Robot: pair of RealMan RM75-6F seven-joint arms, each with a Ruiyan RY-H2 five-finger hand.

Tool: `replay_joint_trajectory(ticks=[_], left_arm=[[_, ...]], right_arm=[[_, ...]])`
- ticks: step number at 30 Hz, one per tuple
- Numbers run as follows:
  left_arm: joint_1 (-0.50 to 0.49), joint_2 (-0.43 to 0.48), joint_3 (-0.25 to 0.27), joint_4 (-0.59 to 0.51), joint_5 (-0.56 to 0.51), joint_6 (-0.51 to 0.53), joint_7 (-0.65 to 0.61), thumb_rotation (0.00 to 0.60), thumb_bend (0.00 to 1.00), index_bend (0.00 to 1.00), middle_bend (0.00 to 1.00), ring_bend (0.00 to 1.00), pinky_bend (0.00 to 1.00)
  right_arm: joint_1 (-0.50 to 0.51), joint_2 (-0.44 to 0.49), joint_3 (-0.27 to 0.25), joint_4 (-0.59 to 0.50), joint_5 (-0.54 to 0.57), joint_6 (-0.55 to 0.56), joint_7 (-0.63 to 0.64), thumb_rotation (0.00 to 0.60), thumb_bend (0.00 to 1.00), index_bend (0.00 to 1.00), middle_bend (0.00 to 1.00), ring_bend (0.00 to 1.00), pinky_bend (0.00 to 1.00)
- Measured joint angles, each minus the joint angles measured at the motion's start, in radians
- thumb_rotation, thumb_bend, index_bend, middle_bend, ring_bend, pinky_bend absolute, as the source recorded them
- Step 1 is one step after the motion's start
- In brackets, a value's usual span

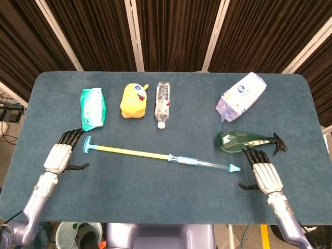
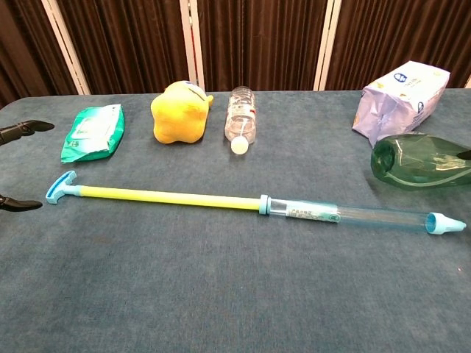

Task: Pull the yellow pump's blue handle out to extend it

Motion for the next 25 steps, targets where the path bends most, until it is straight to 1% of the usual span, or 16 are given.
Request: replay_joint_trajectory(ticks=[4, 6, 9, 12, 13, 15, 17, 20, 22, 25], left_arm=[[0.025, 0.052, -0.003, -0.059, -0.003, 0.052, 0.042, 0.6, 0.07, 0.0, 0.0, 0.0, 0.0], [0.037, 0.087, 0.001, -0.098, -0.014, 0.057, 0.08, 0.6, 0.07, 0.0, 0.0, 0.0, 0.0], [0.062, 0.161, 0.013, -0.198, -0.054, 0.037, 0.177, 0.6, 0.07, 0.0, 0.0, 0.0, 0.0], [0.1, 0.233, 0.024, -0.327, -0.103, 0.049, 0.319, 0.6, 0.07, 0.0, 0.0, 0.0, 0.0], [0.122, 0.259, 0.03, -0.384, -0.121, 0.069, 0.383, 0.6, 0.07, 0.0, 0.0, 0.0, 0.0], [0.162, 0.29, 0.039, -0.467, -0.141, 0.118, 0.471, 0.6, 0.07, 0.0, 0.0, 0.0, 0.0], [0.214, 0.311, 0.05, -0.536, -0.155, 0.198, 0.541, 0.6, 0.07, 0.0, 0.0, 0.0, 0.0], [0.285, 0.331, 0.068, -0.578, -0.151, 0.322, 0.58, 0.6, 0.07, 0.0, 0.0, 0.0, 0.0], [0.331, 0.339, 0.083, -0.59, -0.124, 0.392, 0.587, 0.6, 0.07, 0.0, 0.0, 0.0, 0.0], [0.361, 0.344, 0.108, -0.585, -0.073, 0.421, 0.589, 0.6, 0.07, 0.0, 0.0, 0.0, 0.0]], right_arm=[[-0.019, 0.017, 0.006, -0.027, -0.02, 0.071, -0.021, 0.6, 0.0, 0.01, 0.0, 0.0, 0.0], [-0.038, 0.026, 0.013, -0.041, -0.025, 0.129, -0.049, 0.6, 0.01, 0.01, 0.0, 0.0, 0.0], [-0.076, 0.042, 0.025, -0.063, -0.014, 0.215, -0.12, 0.6, 0.01, 0.0, 0.0, 0.0, 0.0], [-0.129, 0.064, 0.034, -0.097, 0.011, 0.289, -0.193, 0.6, 0.02, 0.0, 0.0, 0.0, 0.0], [-0.144, 0.069, 0.036, -0.107, 0.019, 0.306, -0.202, 0.6, 0.02, 0.0, 0.0, 0.0, 0.0], [-0.174, 0.082, 0.036, -0.129, 0.039, 0.327, -0.2, 0.6, 0.02, 0.0, 0.0, 0.0, 0.0], [-0.205, 0.097, 0.029, -0.145, 0.051, 0.343, -0.189, 0.6, 0.02, 0.0, 0.0, 0.0, 0.0], [-0.222, 0.117, 0.02, -0.16, 0.044, 0.363, -0.182, 0.6, 0.02, 0.0, 0.0, 0.0, 0.0], [-0.227, 0.122, 0.016, -0.169, 0.026, 0.376, -0.179, 0.6, 0.02, 0.0, 0.0, 0.0, 0.0], [-0.234, 0.134, 0.001, -0.186, -0.008, 0.384, -0.181, 0.6, 0.02, 0.0, 0.0, 0.0, 0.0]])
